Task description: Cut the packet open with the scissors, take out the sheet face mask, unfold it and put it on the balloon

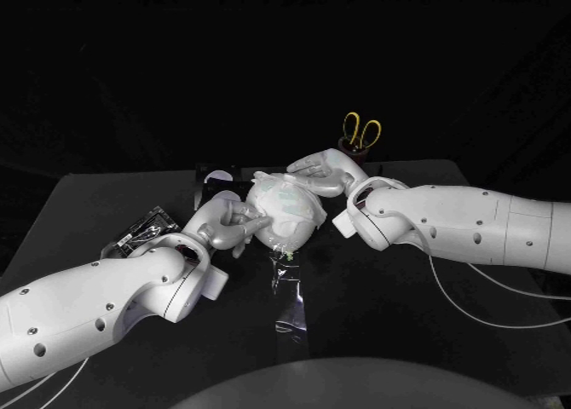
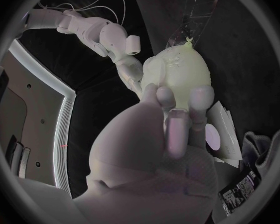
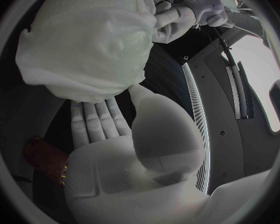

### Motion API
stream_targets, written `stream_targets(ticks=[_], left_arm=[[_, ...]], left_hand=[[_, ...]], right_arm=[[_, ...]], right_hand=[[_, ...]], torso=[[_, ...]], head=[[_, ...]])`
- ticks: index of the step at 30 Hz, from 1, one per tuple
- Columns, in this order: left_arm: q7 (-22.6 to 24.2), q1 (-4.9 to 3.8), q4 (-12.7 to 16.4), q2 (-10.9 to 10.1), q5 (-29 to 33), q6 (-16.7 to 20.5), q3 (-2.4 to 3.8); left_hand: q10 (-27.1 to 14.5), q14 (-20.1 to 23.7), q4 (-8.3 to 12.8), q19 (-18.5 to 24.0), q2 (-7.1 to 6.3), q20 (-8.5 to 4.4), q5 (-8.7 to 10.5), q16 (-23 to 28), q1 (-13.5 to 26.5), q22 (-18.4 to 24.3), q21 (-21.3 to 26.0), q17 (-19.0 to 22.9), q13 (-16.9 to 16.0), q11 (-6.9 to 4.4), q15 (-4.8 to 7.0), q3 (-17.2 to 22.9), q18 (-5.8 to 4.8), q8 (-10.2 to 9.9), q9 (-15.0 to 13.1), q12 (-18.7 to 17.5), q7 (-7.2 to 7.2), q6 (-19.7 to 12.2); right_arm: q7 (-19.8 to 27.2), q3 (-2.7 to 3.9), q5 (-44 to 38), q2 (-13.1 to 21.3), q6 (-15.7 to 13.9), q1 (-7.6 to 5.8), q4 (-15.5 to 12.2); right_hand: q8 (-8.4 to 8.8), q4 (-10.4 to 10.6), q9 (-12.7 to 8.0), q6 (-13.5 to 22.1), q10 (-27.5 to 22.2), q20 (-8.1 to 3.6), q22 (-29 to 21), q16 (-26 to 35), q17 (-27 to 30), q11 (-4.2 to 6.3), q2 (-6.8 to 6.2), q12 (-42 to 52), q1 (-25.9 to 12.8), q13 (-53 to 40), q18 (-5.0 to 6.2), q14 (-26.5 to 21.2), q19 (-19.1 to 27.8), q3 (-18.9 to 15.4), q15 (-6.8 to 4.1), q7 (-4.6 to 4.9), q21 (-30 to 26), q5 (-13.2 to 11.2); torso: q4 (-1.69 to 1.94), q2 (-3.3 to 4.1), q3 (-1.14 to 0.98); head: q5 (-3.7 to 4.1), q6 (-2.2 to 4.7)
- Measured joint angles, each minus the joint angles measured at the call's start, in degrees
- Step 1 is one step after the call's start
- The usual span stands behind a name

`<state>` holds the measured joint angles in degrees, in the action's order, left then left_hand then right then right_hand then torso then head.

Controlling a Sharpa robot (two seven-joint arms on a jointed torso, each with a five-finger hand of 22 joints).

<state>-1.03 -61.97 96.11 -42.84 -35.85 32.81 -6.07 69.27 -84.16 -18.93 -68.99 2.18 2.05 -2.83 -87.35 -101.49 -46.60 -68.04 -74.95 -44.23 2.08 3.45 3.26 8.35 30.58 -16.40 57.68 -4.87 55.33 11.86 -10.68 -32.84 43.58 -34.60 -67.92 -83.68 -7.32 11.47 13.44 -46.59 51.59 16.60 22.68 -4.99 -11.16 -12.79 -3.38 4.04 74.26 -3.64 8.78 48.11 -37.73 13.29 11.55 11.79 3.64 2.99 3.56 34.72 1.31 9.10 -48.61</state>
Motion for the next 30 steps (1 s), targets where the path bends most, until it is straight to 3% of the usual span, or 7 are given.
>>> stream_targets(ticks=[6,7,9,10,13,17,30], left_arm=[[-0.18,0.0,0.46,-0.72,0.25,-0.16,0.0],[-0.24,0.0,0.64,-0.98,0.33,-0.24,0.0],[-0.31,0.01,0.81,-1.25,0.45,-0.35,0.0],[-0.38,0.02,1.02,-1.57,0.56,-0.48,0.0],[-0.57,0.07,1.47,-2.46,0.94,-0.78,-0.02],[-0.96,0.27,1.91,-3.8,1.71,-1.28,-0.05],[-1.56,0.7,2.38,-5.4,4.4,-2.09,-0.08]], left_hand=[[0.51,-0.01,0.9,0.11,-12.47,-0.1,-0.5,-0.13,7.85,-1.41,-1.35,0.0,-2.11,0.51,0.0,26.16,-0.03,0.01,0.0,2.21,-0.72,0.98],[0.97,-0.01,2.0,0.11,-15.89,-0.1,-0.52,-0.34,10.96,-1.74,-1.65,0.01,-3.69,0.5,0.0,32.58,-0.02,1.34,0.0,2.77,-0.27,1.52],[1.26,-0.01,1.24,0.11,-17.05,-0.1,-0.68,-0.34,12.57,-1.88,-1.88,0.01,-4.05,0.56,0.0,33.4,-0.02,2.11,0.0,3.0,0.04,1.83],[2.01,-0.03,5.09,0.11,-17.66,-0.1,-0.53,-0.34,14.46,-2.07,-1.98,0.01,-4.35,-0.03,0.02,37.9,-0.02,2.23,0.0,3.14,0.14,1.93],[2.26,0.0,11.45,-0.02,-17.83,-0.23,-0.45,-0.34,19.98,-2.35,-2.24,0.02,-5.15,0.18,0.05,44.86,-0.02,2.67,0.0,3.25,0.21,1.87],[2.77,0.2,15.17,-0.11,-17.52,-0.32,-0.45,-0.34,24.06,-2.63,-2.64,0.04,-5.88,-0.15,0.25,47.81,-0.02,3.67,0.0,3.72,0.6,1.48],[3.87,0.21,16.92,-0.11,-16.65,-0.31,-0.44,-0.33,26.14,-2.93,-2.87,0.04,-6.62,-0.86,0.24,49.0,-0.03,3.68,0.0,4.05,0.8,1.28]], right_arm=[[-0.14,0.0,-0.16,0.01,0.01,0.0,0.0],[-0.16,0.0,-0.2,0.02,0.01,0.0,0.0],[-0.19,0.0,-0.22,0.03,0.02,0.0,-0.01],[-0.21,0.0,-0.24,0.04,0.02,0.01,-0.01],[-0.25,0.0,-0.28,0.09,0.04,0.01,-0.04],[-0.29,0.0,-0.36,0.13,0.09,0.01,-0.07],[-0.57,-0.01,-0.77,0.15,0.29,0.03,-0.19]], right_hand=[[0.0,0.0,0.0,-0.09,0.0,0.0,-0.06,0.0,0.01,0.0,0.23,0.0,0.23,0.0,-0.01,0.0,0.0,0.0,0.0,0.07,0.0,0.0],[0.0,0.0,0.0,-0.09,0.0,0.0,-0.07,0.0,0.01,0.0,0.23,0.0,0.23,0.0,-0.02,0.0,0.0,0.0,0.0,0.07,0.0,0.0],[0.0,0.0,0.0,-0.09,0.0,0.0,-0.07,0.0,0.01,0.0,0.23,0.0,0.23,0.0,-0.02,-0.01,0.0,0.0,0.0,0.07,0.0,0.0],[0.0,0.0,0.0,-0.09,0.0,0.0,-0.07,0.0,0.01,0.0,0.23,0.0,0.23,0.0,-0.03,-0.01,0.0,0.0,0.0,0.07,0.0,0.0],[0.01,0.0,-0.01,-0.09,0.0,0.0,-0.07,0.0,0.01,0.0,0.23,0.0,0.23,0.0,-0.05,-0.01,0.0,0.0,0.0,0.07,0.0,0.0],[0.01,-0.16,-0.01,-0.09,0.0,0.0,-0.17,0.0,0.02,0.0,0.23,0.0,0.23,0.0,-0.39,-0.01,0.0,-0.16,0.0,0.07,0.0,0.0],[-0.21,-0.32,-0.01,-0.6,0.11,0.0,-0.63,0.0,0.3,0.12,0.45,0.01,0.45,0.02,-0.43,-0.01,0.0,-0.64,0.0,0.19,0.0,0.0]], torso=[[-0.01,-0.02,0.0],[-0.01,-0.02,0.0],[-0.01,-0.02,0.0],[-0.01,-0.02,0.0],[0.01,-0.02,0.0],[0.04,-0.02,0.0],[0.07,0.0,0.04]], head=[[0.03,-0.06],[0.05,-0.07],[0.09,-0.09],[0.1,-0.12],[0.14,-0.19],[0.18,-0.27],[-0.01,-0.34]])
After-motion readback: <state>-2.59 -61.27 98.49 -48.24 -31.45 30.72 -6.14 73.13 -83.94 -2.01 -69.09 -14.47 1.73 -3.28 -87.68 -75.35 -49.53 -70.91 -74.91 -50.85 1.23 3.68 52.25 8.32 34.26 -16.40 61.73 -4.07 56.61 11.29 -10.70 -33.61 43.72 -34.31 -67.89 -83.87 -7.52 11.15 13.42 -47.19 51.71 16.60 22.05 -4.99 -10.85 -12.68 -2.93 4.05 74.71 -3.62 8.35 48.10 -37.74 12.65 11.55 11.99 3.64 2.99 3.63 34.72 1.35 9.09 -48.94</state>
